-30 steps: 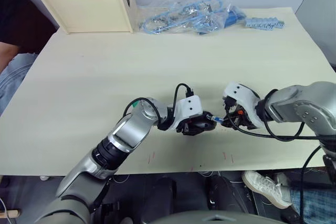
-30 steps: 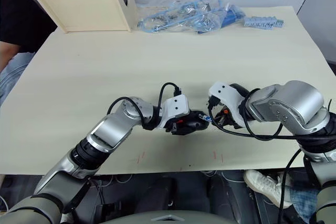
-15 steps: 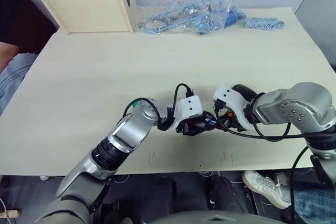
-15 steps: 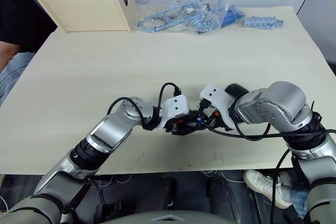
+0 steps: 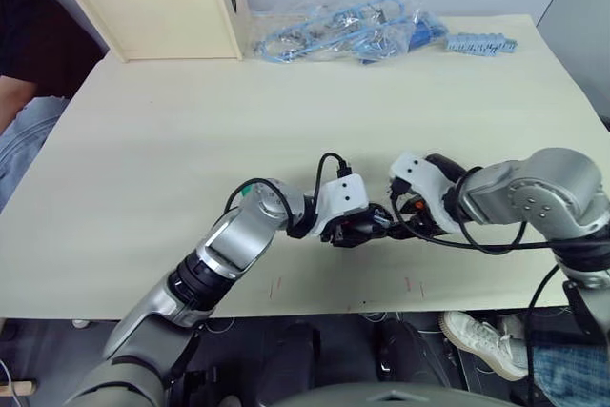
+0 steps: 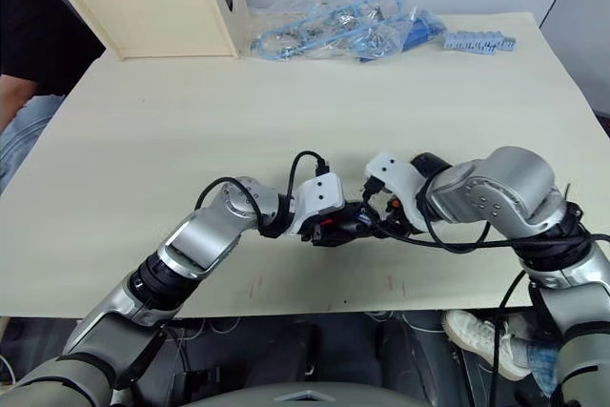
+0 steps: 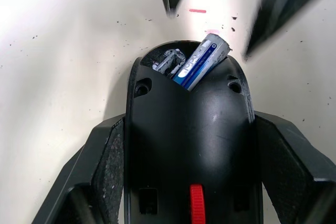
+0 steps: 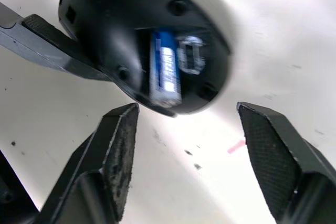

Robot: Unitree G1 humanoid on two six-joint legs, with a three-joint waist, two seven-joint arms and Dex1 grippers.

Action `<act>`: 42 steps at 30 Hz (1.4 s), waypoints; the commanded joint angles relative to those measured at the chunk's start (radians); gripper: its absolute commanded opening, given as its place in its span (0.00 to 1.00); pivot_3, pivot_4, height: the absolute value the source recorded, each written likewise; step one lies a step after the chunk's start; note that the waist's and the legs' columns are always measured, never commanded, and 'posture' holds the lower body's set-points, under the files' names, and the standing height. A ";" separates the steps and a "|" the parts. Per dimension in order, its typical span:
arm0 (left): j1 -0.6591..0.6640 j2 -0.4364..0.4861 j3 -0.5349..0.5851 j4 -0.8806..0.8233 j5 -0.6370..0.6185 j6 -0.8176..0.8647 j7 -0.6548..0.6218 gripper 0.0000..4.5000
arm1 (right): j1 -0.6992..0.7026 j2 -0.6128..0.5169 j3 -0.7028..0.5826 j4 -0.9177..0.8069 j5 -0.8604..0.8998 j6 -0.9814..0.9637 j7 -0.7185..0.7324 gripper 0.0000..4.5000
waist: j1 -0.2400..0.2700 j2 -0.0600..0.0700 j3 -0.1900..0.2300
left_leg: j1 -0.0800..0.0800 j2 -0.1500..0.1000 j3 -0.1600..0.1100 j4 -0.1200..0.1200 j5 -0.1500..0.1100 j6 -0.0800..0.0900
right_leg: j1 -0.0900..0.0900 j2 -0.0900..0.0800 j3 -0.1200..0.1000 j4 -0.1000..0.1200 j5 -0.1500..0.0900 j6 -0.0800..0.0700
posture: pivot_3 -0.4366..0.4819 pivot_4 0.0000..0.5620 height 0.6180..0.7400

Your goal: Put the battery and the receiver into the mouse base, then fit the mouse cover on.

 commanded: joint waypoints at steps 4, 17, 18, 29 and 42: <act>0.031 0.016 -0.028 -0.009 0.001 0.016 -0.010 0.66 | 0.334 -0.019 -0.339 -0.285 0.016 -0.253 0.075 0.68 | 0.004 0.000 0.000 | -0.001 0.000 -0.001 0.000 0.000 0.000 | 0.001 0.000 -0.003 0.000 0.000 0.000 | 0.48 0.27 1.00; 0.034 0.023 -0.029 -0.011 -0.002 0.017 -0.011 0.66 | 0.720 0.015 -0.340 -0.299 -0.260 -0.811 0.237 0.68 | -0.002 0.001 -0.001 | 0.003 0.000 0.003 0.000 0.000 0.000 | 0.002 0.001 -0.001 0.002 -0.001 -0.001 | 0.48 0.27 1.00; 0.035 0.024 -0.029 -0.011 -0.002 0.017 -0.011 0.66 | 0.732 0.030 -0.318 -0.283 -0.292 -0.854 0.241 0.68 | -0.002 0.001 -0.001 | 0.003 0.000 0.003 0.000 0.000 0.000 | 0.002 0.001 -0.001 0.002 -0.001 0.000 | 0.48 0.27 1.00; 0.039 0.027 -0.027 -0.021 -0.007 0.026 -0.012 0.66 | 0.795 0.217 -0.236 -0.115 -0.379 -1.143 0.337 0.01 | -0.003 0.001 -0.001 | 0.003 0.000 0.004 0.000 0.000 0.000 | 0.002 0.001 -0.001 0.002 -0.001 -0.001 | 0.48 0.27 1.00; 0.037 0.027 -0.024 -0.014 -0.009 0.026 -0.010 0.66 | 0.763 0.295 -0.142 0.075 -0.514 -1.285 0.380 0.01 | -0.002 0.001 -0.001 | 0.004 0.000 0.004 0.000 0.000 0.000 | 0.002 0.001 0.000 0.002 -0.001 -0.001 | 0.48 0.27 1.00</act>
